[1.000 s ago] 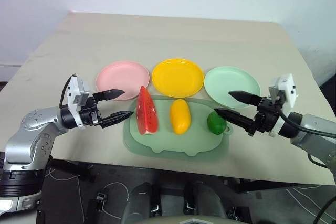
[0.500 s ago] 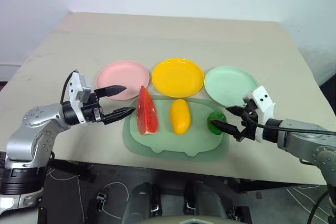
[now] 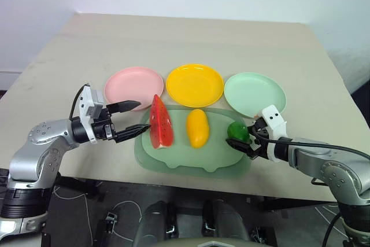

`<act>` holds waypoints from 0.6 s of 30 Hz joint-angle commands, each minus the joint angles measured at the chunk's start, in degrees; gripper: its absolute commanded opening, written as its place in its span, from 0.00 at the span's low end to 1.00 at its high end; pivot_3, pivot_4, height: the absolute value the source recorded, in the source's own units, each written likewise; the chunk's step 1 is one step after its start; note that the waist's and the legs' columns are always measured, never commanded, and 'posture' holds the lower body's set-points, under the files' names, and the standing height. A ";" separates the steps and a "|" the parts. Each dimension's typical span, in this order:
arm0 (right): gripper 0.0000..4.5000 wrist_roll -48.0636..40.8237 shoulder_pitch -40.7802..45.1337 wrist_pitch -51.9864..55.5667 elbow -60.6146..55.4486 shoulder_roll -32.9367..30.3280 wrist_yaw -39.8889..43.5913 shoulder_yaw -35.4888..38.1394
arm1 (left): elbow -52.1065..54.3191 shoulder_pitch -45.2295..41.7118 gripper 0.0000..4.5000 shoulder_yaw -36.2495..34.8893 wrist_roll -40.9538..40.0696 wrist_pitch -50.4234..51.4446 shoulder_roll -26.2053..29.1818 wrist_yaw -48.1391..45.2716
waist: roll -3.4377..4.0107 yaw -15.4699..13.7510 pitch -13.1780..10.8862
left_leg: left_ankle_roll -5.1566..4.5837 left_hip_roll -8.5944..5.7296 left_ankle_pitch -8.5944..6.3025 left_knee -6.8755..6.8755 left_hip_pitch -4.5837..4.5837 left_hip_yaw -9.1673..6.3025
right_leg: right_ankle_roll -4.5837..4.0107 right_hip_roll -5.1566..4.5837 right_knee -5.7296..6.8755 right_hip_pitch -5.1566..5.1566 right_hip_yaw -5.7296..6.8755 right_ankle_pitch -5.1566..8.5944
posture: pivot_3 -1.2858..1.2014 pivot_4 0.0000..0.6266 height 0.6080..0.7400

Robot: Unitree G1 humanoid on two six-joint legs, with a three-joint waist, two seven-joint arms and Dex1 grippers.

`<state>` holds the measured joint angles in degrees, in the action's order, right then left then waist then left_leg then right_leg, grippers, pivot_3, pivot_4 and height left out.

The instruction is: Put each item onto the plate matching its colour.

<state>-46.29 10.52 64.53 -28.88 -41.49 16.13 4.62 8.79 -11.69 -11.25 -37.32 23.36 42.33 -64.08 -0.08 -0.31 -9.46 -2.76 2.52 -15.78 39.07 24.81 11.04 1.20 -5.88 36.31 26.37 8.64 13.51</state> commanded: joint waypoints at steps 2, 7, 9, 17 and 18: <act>0.68 0.21 1.33 -1.00 -1.40 0.21 1.76 2.22 | 0.70 0.62 1.00 -1.99 0.15 -1.90 0.59 -0.85 | 0.00 -0.03 0.00 | 0.00 0.00 0.00 0.00 0.00 0.00 | 0.00 -0.01 0.00 0.00 0.00 0.00 | 0.52 0.24 0.67; 0.66 -5.95 3.54 -0.81 -2.85 0.78 4.36 9.15 | 0.65 1.56 1.00 -2.51 0.27 -2.38 0.55 -1.34 | 0.01 0.00 0.00 | 0.00 0.00 0.00 0.00 0.04 0.00 | 0.04 0.00 0.01 0.05 0.00 -0.03 | 0.52 0.24 0.67; 0.66 -7.25 6.91 -0.66 -1.86 1.30 3.27 11.07 | 0.50 1.90 1.00 -2.73 0.19 -2.63 0.64 -1.59 | 0.01 0.12 -0.01 | 0.00 0.00 0.00 0.01 0.04 0.00 | 0.04 0.00 0.02 0.04 0.00 -0.03 | 0.52 0.24 0.67; 0.66 6.21 18.99 -6.14 16.48 0.91 4.29 1.83 | 0.75 2.39 1.00 -3.04 0.98 -3.67 0.50 -0.63 | 0.00 1.12 0.00 | 0.03 0.00 0.02 0.04 0.04 0.02 | -0.03 -0.01 0.01 0.04 0.00 -0.05 | 0.52 0.24 0.67; 0.66 8.30 20.34 -6.73 19.56 1.26 4.21 0.28 | 0.82 2.51 1.00 -3.09 1.08 -3.80 0.56 -0.51 | 0.00 1.20 0.00 | 0.03 0.00 0.02 0.04 0.06 0.04 | -0.01 0.00 0.02 0.05 0.00 -0.06 | 0.52 0.24 0.67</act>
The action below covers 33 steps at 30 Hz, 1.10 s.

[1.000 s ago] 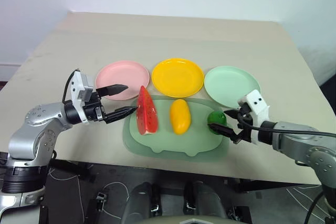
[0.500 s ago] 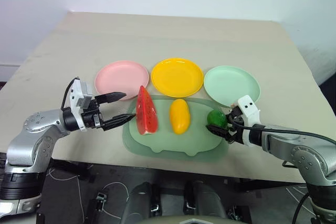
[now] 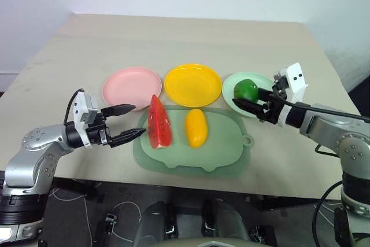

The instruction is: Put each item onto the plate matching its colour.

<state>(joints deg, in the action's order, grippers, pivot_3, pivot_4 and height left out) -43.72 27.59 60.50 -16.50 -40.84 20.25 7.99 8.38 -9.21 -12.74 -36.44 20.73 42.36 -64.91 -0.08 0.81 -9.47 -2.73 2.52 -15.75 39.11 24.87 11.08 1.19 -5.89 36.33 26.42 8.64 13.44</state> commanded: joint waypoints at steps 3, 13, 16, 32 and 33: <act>0.66 13.31 9.05 -4.06 19.92 2.74 -2.55 -7.39 | 1.58 0.17 1.00 -1.57 0.06 -1.04 0.51 0.56 | 0.00 0.37 0.00 | 0.03 0.01 0.03 0.02 0.02 0.07 | 0.12 0.00 0.15 0.08 -0.01 -0.07 | 0.52 0.24 0.67; 0.66 20.34 16.33 -7.63 31.77 7.34 0.82 -8.06 | 3.42 0.52 1.00 -1.01 -0.24 -0.31 0.03 2.15 | 0.00 0.27 -0.02 | 0.42 0.14 0.28 0.12 0.01 0.25 | 0.16 0.03 0.93 0.46 -0.16 -0.08 | 0.52 0.24 0.67; 0.88 21.23 16.22 -7.42 30.93 7.97 1.78 -8.07 | 3.21 0.46 1.00 -1.37 -0.46 -0.16 0.30 2.17 | 0.00 0.33 -0.02 | 0.42 0.15 0.29 0.12 0.01 0.26 | 0.16 0.04 0.94 0.46 -0.16 -0.08 | 0.52 0.24 0.67; 0.99 14.83 16.81 18.30 5.47 2.92 2.94 2.22 | 3.11 1.62 1.00 -2.77 -0.71 -0.56 0.92 1.91 | 0.02 0.22 -0.03 | 0.43 0.17 0.29 0.13 0.19 0.23 | 0.12 -0.01 0.98 0.70 -0.16 -0.09 | 0.52 0.24 0.67; 0.99 13.78 17.41 21.05 3.77 3.84 2.84 3.02 | 3.01 1.43 1.00 -2.62 -0.61 -0.56 0.82 1.93 | 0.02 0.35 -0.03 | 0.43 0.17 0.29 0.13 0.19 0.23 | 0.12 -0.01 0.98 0.70 -0.16 -0.09 | 0.52 0.24 0.67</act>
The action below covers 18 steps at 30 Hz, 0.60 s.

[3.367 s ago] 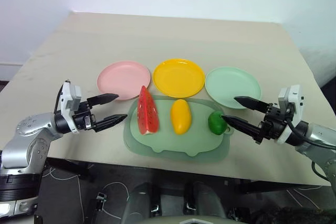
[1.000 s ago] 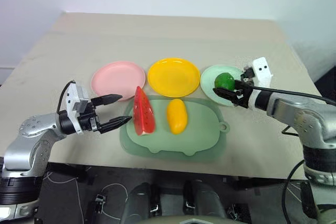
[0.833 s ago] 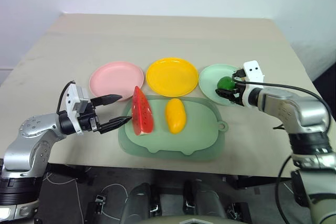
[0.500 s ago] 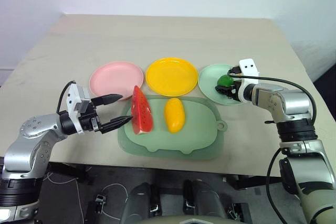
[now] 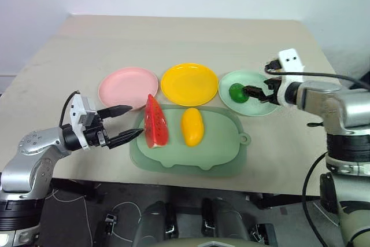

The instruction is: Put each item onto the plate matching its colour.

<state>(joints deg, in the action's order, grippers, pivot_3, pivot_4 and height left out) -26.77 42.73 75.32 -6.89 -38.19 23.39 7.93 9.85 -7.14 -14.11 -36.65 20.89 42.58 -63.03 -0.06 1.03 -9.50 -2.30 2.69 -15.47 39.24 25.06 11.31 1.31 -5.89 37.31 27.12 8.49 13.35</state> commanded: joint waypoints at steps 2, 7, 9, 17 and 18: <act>0.99 -5.77 4.06 13.15 -9.29 5.07 -0.44 5.76 | 1.21 -1.21 1.00 -0.94 -0.28 -0.69 0.39 0.09 | 0.00 0.41 0.00 | 0.02 0.04 0.01 0.00 0.00 0.01 | -0.04 0.02 0.00 0.02 0.00 -0.02 | 0.52 0.24 0.67; 0.99 -15.33 4.66 17.18 -13.19 13.04 -4.41 5.65 | -0.25 -3.48 1.00 0.29 0.26 -0.66 -0.01 -0.08 | 0.00 0.19 0.00 | 0.14 0.10 0.09 0.00 0.00 -0.01 | -0.11 0.08 0.12 0.07 0.03 -0.06 | 0.52 0.24 0.67; 0.99 -18.68 4.17 17.18 -13.36 15.78 -7.33 4.87 | -0.54 -4.29 1.00 0.79 0.38 -0.54 -0.15 -0.18 | 0.00 0.14 0.00 | 0.14 0.09 0.09 0.00 0.00 0.01 | -0.13 0.08 0.11 0.06 0.03 -0.08 | 0.52 0.24 0.67; 0.99 -24.54 3.66 17.18 -7.82 21.91 -15.87 0.49 | -0.26 -6.54 1.00 2.34 0.28 0.72 -0.14 0.31 | -0.02 0.17 0.01 | 0.13 0.06 0.10 0.00 0.06 0.05 | -0.12 0.11 0.11 0.07 0.03 -0.09 | 0.52 0.24 0.67; 0.99 -24.94 3.81 17.18 -7.22 22.16 -16.71 -0.05 | -0.22 -6.70 1.00 2.44 0.27 0.91 -0.06 0.27 | -0.02 0.18 0.01 | 0.13 0.07 0.11 0.00 0.06 0.04 | -0.12 0.11 0.12 0.07 0.03 -0.09 | 0.52 0.24 0.67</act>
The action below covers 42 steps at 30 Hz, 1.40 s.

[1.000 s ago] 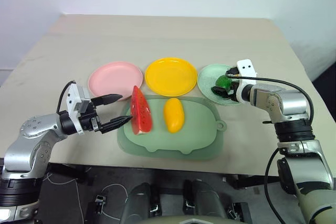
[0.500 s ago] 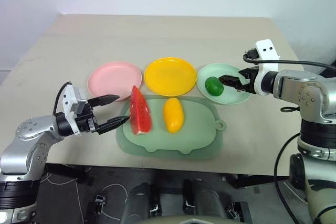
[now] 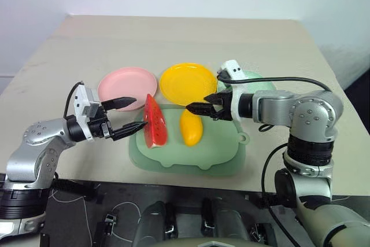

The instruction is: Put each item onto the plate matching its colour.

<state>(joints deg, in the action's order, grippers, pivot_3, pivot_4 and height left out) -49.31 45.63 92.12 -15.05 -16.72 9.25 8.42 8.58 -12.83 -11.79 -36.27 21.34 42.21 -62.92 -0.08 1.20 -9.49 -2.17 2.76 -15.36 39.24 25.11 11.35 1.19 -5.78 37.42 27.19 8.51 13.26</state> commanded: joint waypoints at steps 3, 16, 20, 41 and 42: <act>0.99 -3.92 1.10 0.38 2.68 1.27 -5.31 -1.98 | 1.18 -1.47 1.00 0.37 -0.08 0.99 0.28 0.25 | 0.00 0.02 0.00 | 0.00 0.01 0.01 0.00 0.00 0.00 | 0.00 0.02 0.02 0.00 0.00 0.00 | 0.52 0.24 0.67; 0.99 -13.17 -2.64 0.38 3.98 4.04 -18.38 -9.37 | -1.77 -0.91 1.00 -0.13 0.82 -1.28 0.55 -2.41 | 0.00 0.28 0.00 | 0.01 0.05 0.02 0.00 -0.01 0.01 | 0.01 0.09 0.02 0.00 -0.02 0.00 | 0.52 0.24 0.67; 0.99 -10.39 -2.41 0.38 3.98 1.87 -18.39 -12.32 | -2.40 -0.65 1.00 -0.18 1.23 -2.09 0.43 -2.82 | -0.01 0.40 0.00 | 0.01 0.04 0.02 0.00 -0.01 0.01 | 0.01 0.08 0.02 0.00 -0.02 0.00 | 0.52 0.24 0.67; 0.64 -1.93 2.76 -5.25 -2.51 0.33 -3.65 -7.37 | -1.82 0.27 1.00 -1.64 0.90 -2.25 0.81 -2.30 | -0.01 1.28 0.01 | 0.03 0.07 0.03 0.01 -0.01 0.00 | 0.01 0.10 0.02 0.01 -0.03 0.00 | 0.52 0.24 0.67; 0.64 -1.02 3.52 -7.06 -2.46 -0.62 -2.37 -7.44 | -1.63 0.47 1.00 -1.86 0.91 -2.22 0.88 -2.16 | -0.01 1.29 0.01 | 0.03 0.07 0.03 0.01 -0.01 0.00 | 0.01 0.10 0.02 0.01 -0.03 0.00 | 0.52 0.24 0.67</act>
<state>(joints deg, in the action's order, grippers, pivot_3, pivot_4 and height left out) -50.86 46.91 88.68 -15.07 -16.23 4.43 -1.14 5.68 -12.58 -11.71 -35.00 19.63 42.31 -65.47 -0.10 2.49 -9.48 -2.14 2.82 -15.33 39.25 25.10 11.36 1.20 -5.67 37.44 27.20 8.48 13.26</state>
